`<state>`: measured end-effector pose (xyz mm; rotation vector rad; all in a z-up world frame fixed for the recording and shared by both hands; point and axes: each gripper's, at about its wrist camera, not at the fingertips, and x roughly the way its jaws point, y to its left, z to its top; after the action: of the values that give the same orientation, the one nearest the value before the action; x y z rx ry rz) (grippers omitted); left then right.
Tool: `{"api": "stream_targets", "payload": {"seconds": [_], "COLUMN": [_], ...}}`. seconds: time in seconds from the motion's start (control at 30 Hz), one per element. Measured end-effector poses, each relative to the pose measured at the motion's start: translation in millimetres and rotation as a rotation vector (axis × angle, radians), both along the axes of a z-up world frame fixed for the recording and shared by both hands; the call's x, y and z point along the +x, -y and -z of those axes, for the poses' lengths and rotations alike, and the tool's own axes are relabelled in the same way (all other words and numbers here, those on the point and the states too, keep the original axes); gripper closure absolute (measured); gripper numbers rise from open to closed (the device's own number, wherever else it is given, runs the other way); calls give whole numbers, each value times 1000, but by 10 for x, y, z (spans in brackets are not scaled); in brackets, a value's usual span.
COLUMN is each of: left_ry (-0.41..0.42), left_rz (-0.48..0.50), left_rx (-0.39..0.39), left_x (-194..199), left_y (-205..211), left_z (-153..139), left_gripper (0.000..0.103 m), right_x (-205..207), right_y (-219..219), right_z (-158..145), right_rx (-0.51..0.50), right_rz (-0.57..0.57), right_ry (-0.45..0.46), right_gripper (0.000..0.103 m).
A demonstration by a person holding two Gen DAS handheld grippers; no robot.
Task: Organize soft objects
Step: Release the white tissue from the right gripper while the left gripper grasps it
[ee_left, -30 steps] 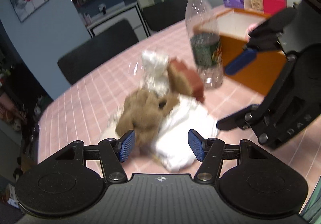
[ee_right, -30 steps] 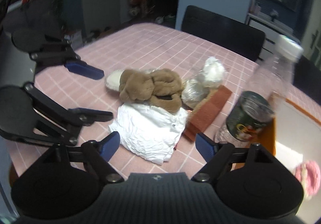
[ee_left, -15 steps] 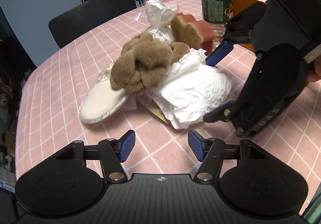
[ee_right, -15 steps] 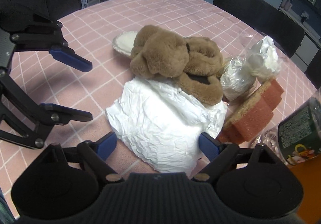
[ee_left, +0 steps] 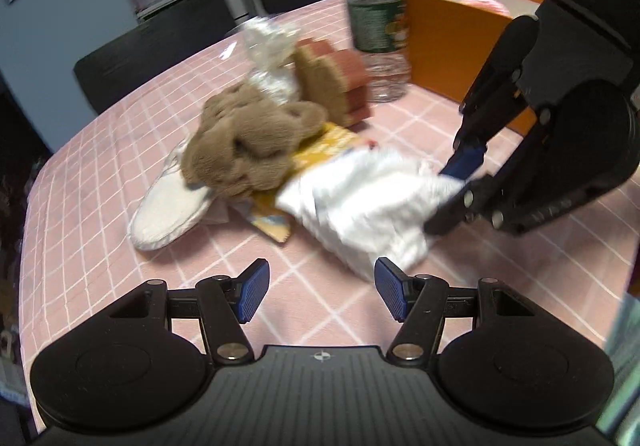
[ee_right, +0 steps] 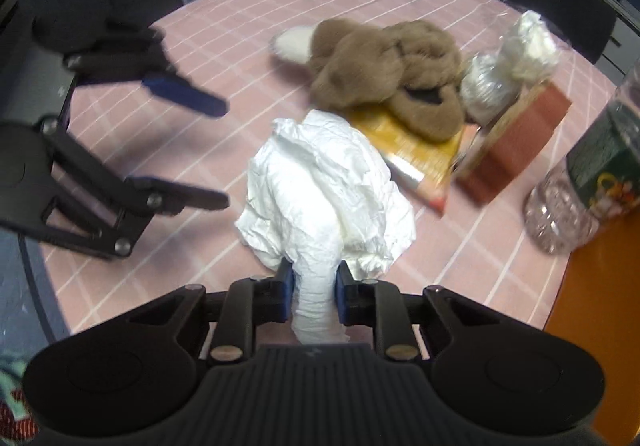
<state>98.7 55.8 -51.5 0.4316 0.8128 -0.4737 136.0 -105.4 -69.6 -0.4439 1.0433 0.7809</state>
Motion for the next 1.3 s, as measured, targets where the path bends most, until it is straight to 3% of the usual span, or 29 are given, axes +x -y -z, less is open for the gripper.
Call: {"api": "stream_targets", "payload": {"seconds": [0.07,0.1,0.2,0.37,0.47,0.57,0.73,0.87,1.07,1.17,1.23,1.3], "left_ry": [7,8,21,81,92,55,20,-28,-143,-292,-315,-294], "left_rz": [39,60,126,233,295,358,454,464,461,382,367,370], "left_rx": [3,4,20,54,63,77,124,168,168,88,59,60], "left_x": [-116,-168,-327,-483,-438,-322,-170,-28,254,510,542,478], "left_y": [32,60,150,300,397,532,712,754,800,729,683,673], "left_z": [-36,-52,-89,-154,-165,-93,77,161,233,325,353,341], "left_gripper": [30,29,22,11,10,10,10,6,0,0,0,13], "right_x": [-89,-113,-150,-164,-94,-13,79,117,161,184,199,218], "right_y": [26,41,92,232,284,314,340,328,380,418,437,424], "right_z": [-1,-7,-80,-280,-278,-149,43,85,99,105,107,107], "right_rx": [2,3,3,3,-36,-58,-35,-30,-15,2,9,6], "right_rz": [-4,-3,4,29,61,93,109,84,67,75,78,85], "right_ry": [-12,-18,12,68,79,30,-51,-64,-82,-95,-100,-103], "right_gripper": [76,65,50,43,47,57,81,84,84,84,84,84]}}
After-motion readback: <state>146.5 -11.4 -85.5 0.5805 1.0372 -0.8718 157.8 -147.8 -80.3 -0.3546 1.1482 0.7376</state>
